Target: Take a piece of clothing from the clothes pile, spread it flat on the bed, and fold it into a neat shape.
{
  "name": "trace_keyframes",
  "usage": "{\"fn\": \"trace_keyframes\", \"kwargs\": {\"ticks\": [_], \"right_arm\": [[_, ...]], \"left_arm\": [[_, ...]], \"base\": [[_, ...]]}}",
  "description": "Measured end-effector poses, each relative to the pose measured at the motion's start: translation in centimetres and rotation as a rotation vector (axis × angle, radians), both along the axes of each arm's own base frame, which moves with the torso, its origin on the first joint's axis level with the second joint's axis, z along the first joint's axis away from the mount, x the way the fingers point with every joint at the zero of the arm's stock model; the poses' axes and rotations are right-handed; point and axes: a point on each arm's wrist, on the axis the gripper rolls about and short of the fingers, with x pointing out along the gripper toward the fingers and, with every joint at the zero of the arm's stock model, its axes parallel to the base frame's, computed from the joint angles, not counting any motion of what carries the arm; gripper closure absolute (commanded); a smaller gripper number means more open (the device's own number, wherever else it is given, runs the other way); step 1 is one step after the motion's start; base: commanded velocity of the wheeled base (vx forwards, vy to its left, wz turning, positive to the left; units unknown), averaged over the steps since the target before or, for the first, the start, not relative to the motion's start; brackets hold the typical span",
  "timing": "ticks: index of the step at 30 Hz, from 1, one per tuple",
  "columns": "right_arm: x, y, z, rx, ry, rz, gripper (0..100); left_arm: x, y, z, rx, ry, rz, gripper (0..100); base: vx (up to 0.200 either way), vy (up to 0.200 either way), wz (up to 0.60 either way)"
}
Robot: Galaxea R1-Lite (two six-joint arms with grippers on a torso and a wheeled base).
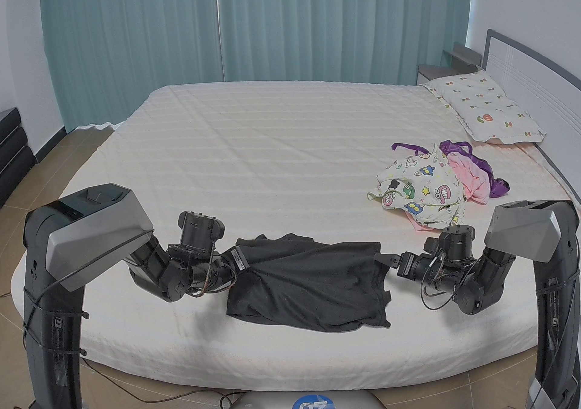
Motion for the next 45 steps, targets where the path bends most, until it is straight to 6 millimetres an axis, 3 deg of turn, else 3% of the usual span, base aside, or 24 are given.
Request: {"fn": "trace_keyframes", "kwargs": {"ticks": [13, 32, 45], "right_arm": [[0.0, 0.0, 0.0, 0.0, 0.0, 0.0, 0], [-0.1, 0.3, -0.3, -0.004, 0.006, 0.001, 0], [-0.1, 0.3, -0.3, -0.01, 0.004, -0.008, 0]], "left_arm": [[-1.0, 1.2, 0.8, 0.004, 0.013, 0.021, 100], [-1.7, 3.2, 0.5, -0.017, 0.061, 0.093, 100], [-2.1, 3.5, 0.3, -0.058, 0.095, 0.141, 100]], "base": [[0.0, 0.2, 0.0], [0.0, 0.2, 0.0], [0.0, 0.0, 0.0]]}}
